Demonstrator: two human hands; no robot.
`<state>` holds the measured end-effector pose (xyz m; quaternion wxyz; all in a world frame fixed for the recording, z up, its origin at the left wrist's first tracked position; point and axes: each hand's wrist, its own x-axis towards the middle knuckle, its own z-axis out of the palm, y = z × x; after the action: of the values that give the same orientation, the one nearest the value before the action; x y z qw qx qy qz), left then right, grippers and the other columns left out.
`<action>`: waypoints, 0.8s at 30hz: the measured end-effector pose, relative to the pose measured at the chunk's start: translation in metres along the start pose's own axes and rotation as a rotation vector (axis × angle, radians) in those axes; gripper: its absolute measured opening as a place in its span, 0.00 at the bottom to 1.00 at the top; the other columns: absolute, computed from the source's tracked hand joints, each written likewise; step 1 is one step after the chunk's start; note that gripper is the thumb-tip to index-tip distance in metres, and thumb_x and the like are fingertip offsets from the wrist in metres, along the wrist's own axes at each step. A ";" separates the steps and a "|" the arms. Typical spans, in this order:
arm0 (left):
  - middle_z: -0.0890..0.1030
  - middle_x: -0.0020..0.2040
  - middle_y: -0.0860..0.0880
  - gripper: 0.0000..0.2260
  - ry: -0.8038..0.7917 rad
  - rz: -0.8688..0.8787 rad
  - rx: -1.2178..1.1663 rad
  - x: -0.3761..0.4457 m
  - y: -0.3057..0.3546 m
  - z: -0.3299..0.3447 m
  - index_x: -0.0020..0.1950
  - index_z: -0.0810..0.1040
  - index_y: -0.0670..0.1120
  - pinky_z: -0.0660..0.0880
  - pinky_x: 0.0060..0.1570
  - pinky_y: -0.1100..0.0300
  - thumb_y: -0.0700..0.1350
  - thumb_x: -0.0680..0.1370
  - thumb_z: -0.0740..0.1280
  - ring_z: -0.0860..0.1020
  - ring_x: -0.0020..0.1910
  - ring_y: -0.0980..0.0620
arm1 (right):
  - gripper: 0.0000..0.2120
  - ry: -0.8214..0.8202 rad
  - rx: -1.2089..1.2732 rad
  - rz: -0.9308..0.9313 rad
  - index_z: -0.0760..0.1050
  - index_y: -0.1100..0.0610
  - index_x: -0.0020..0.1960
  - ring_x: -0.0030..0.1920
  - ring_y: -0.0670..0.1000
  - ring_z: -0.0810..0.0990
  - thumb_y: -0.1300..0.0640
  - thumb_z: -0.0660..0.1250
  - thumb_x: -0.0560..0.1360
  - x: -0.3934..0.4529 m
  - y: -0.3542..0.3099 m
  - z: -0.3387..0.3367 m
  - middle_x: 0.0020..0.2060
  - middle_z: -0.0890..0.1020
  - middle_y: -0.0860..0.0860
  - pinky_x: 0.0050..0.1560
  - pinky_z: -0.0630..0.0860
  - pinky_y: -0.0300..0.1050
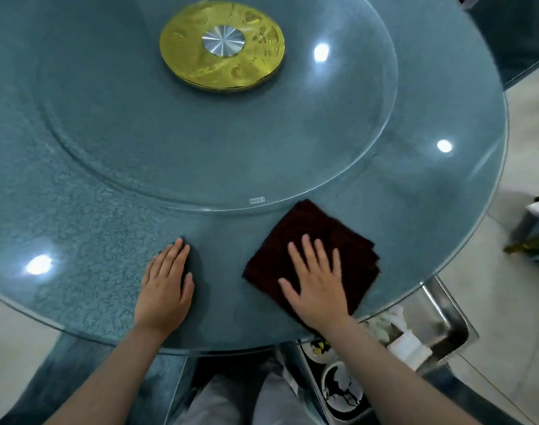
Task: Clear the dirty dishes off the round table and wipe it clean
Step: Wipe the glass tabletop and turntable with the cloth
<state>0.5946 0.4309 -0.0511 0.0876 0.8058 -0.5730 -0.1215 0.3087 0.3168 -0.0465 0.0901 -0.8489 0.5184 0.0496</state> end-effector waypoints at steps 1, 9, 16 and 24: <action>0.62 0.77 0.49 0.27 0.000 -0.006 -0.011 0.000 0.000 0.000 0.76 0.63 0.45 0.55 0.75 0.48 0.53 0.79 0.50 0.59 0.76 0.48 | 0.34 -0.014 0.008 -0.093 0.55 0.48 0.79 0.78 0.57 0.54 0.34 0.53 0.78 -0.004 -0.009 0.002 0.79 0.56 0.53 0.75 0.50 0.64; 0.63 0.77 0.50 0.26 0.016 -0.034 -0.002 0.000 0.003 -0.002 0.76 0.64 0.47 0.55 0.75 0.49 0.52 0.78 0.51 0.62 0.75 0.48 | 0.35 -0.005 -0.025 0.207 0.57 0.48 0.78 0.77 0.57 0.57 0.33 0.49 0.75 -0.005 0.141 -0.013 0.78 0.59 0.53 0.74 0.54 0.65; 0.63 0.77 0.49 0.26 0.010 -0.016 0.013 -0.001 0.002 0.001 0.76 0.63 0.45 0.53 0.75 0.51 0.51 0.79 0.51 0.61 0.75 0.47 | 0.36 0.000 -0.012 0.232 0.55 0.51 0.79 0.77 0.60 0.55 0.34 0.47 0.76 -0.030 0.117 -0.008 0.78 0.57 0.56 0.74 0.52 0.66; 0.70 0.71 0.44 0.24 0.128 -0.077 -0.386 -0.003 -0.012 -0.010 0.73 0.68 0.42 0.59 0.74 0.54 0.42 0.76 0.57 0.67 0.71 0.46 | 0.34 -0.070 0.051 -0.562 0.56 0.47 0.79 0.78 0.56 0.53 0.35 0.55 0.77 -0.036 -0.111 0.015 0.79 0.55 0.52 0.76 0.45 0.62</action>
<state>0.6071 0.4375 -0.0442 0.2717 0.8015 -0.5011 -0.1808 0.3913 0.4010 -0.0437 0.1395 -0.9545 0.2606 0.0389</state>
